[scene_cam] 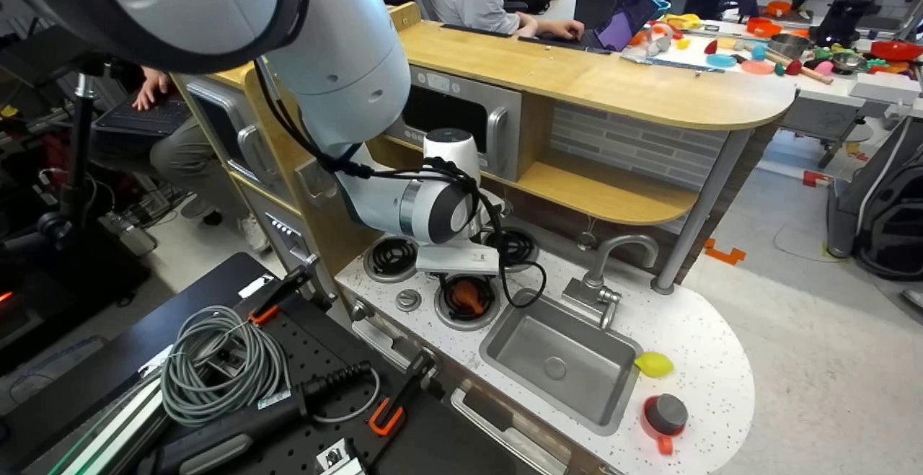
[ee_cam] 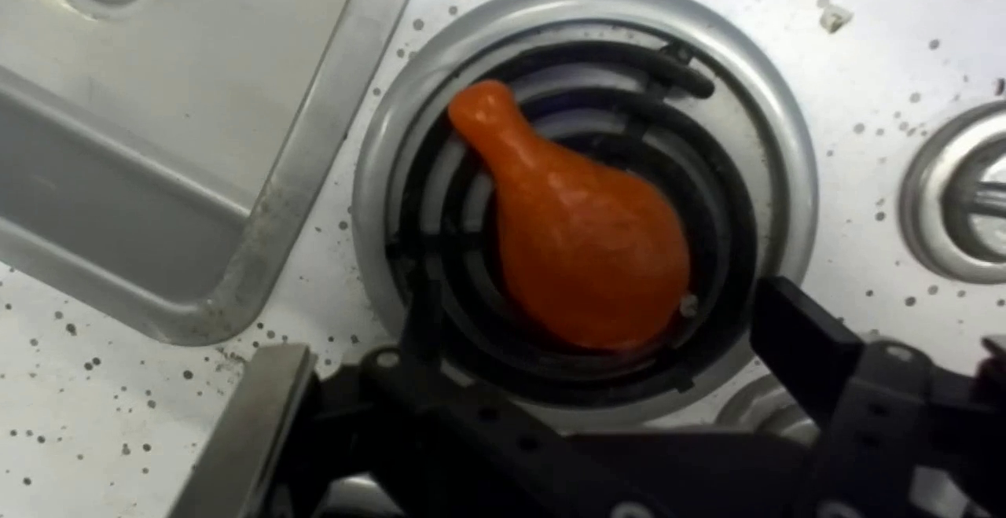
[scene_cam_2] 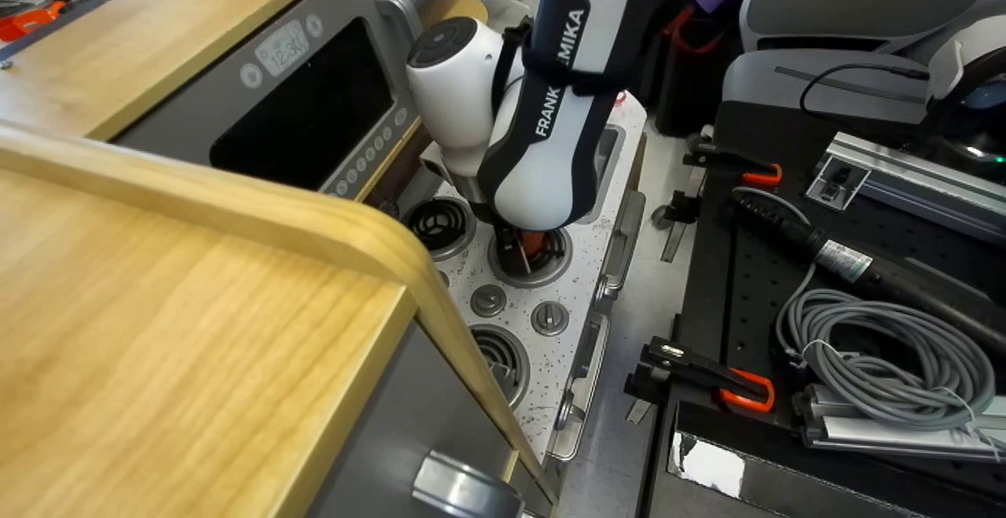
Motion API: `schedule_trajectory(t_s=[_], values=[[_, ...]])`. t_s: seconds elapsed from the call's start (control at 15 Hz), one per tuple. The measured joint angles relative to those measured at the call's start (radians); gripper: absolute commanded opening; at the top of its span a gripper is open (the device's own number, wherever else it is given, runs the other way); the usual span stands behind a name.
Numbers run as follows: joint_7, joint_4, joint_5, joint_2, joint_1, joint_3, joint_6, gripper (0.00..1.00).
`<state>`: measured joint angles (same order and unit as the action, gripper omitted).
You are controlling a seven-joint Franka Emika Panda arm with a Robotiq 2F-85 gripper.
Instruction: Take the orange object from the stove and put it in the sink
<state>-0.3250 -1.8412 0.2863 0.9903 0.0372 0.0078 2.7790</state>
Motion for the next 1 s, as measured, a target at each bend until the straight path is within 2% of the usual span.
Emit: schedule_trajectory(t_s=[0.4,0.8,0.87,0.93,1.0], values=[[0.0,0.045,-0.004,0.016,0.025,0.023,-0.088,1.0],[0.001,0.053,-0.01,0.016,0.029,0.024,-0.124,1.0],[0.001,0.053,-0.01,0.016,0.029,0.024,-0.124,0.75],[0.001,0.053,-0.01,0.016,0.029,0.024,-0.124,0.74],[0.001,0.053,-0.01,0.016,0.029,0.024,-0.125,0.67]])
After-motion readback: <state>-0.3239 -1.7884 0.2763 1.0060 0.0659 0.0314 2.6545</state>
